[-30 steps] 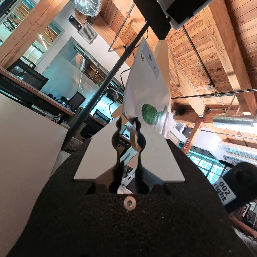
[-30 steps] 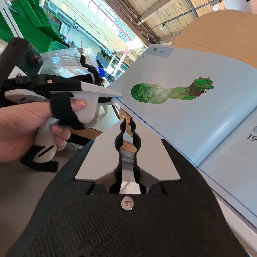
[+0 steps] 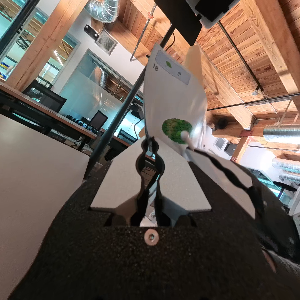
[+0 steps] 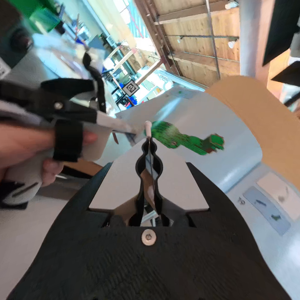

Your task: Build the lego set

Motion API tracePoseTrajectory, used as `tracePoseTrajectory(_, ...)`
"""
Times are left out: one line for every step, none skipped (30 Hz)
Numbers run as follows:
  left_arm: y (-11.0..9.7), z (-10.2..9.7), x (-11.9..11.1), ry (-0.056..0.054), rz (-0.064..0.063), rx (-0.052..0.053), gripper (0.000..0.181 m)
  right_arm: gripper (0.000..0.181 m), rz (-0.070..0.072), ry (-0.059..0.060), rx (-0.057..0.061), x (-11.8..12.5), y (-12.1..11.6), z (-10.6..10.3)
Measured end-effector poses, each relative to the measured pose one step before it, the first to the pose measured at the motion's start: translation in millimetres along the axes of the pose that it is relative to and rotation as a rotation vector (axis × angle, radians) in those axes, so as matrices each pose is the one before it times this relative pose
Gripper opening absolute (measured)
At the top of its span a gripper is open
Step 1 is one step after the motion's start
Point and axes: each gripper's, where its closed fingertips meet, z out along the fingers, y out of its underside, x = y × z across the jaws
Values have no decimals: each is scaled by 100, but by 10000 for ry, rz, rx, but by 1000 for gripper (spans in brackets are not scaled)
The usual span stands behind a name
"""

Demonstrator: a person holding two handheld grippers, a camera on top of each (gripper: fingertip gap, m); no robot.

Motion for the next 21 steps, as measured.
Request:
tracePoseTrajectory(70, 10, -57, -30, 10, -35, 1, 0, 544, 251, 2, 811, -16, 24)
tracePoseTrajectory(44, -16, 40, 22, 25, -19, 1, 0, 470, 195, -18, 693, 4, 24)
tracePoseTrajectory(30, -37, 2, -6, 13, -1, 1, 0, 445, 129, 5, 537, 9, -2)
tracePoseTrajectory(-79, -101, 15, -4, 46, 81, 1, 0, 352, 119, 30, 441, -20, -53)
tracePoseTrajectory(-105, -124, 36, 1, 65, 117, 2, 0, 276, 172, 43, 456, -31, -78)
tracePoseTrajectory(-79, -111, 77, 21, 69, 91, 2, 0, 304, 196, 44, 494, -26, -104)
tracePoseTrajectory(39, -68, 148, 77, 51, 10, 2, 0, 363, 200, 40, 518, 7, -102)
tracePoseTrajectory(-14, -58, 159, 84, -2, 57, 2, 1, 464, 154, 44, 483, 14, -106)
tracePoseTrajectory(-3, -52, 159, 81, -7, 54, 3, 1, 518, 178, 17, 474, 21, -106)
tracePoseTrajectory(-8, -32, 168, 93, -6, 47, 3, 2, 433, 349, -22, 688, 106, -114)
tracePoseTrajectory(4, -34, 191, 101, 22, 29, 3, 2, 423, 305, 22, 655, 111, -122)
tracePoseTrajectory(-8, -24, 168, 93, 28, 6, 4, 3, 491, 215, 69, 551, 93, -148)
tracePoseTrajectory(-35, -10, 159, 89, 35, 25, 4, 3, 449, 213, 36, 524, 106, -139)
tracePoseTrajectory(-53, -20, 95, 49, 8, 50, 3, 4, 339, 151, 36, 388, 44, -120)
tracePoseTrajectory(-33, -20, 14, 12, -28, 67, 3, 4, 209, 90, 30, 215, -19, -92)
tracePoseTrajectory(70, 24, -14, -4, -58, 12, 2, 4, 117, 81, 7, 131, -5, -63)
tracePoseTrajectory(51, 12, -45, -16, -69, 16, 2, 4, 87, 85, 2, 125, 5, -64)
tracePoseTrajectory(54, -1, -26, -7, -10, -12, 1, 4, 113, 101, -5, 191, 7, -41)
tracePoseTrajectory(15, -26, -14, -10, 14, -1, 1, 4, 155, 97, -28, 209, 27, -51)
tracePoseTrajectory(-48, -62, 3, -10, 21, 44, 0, 5, 156, 95, -45, 185, 52, -68)
tracePoseTrajectory(-8, -81, -37, -32, -6, 36, 0, 5, 91, 123, -38, 200, 45, -80)
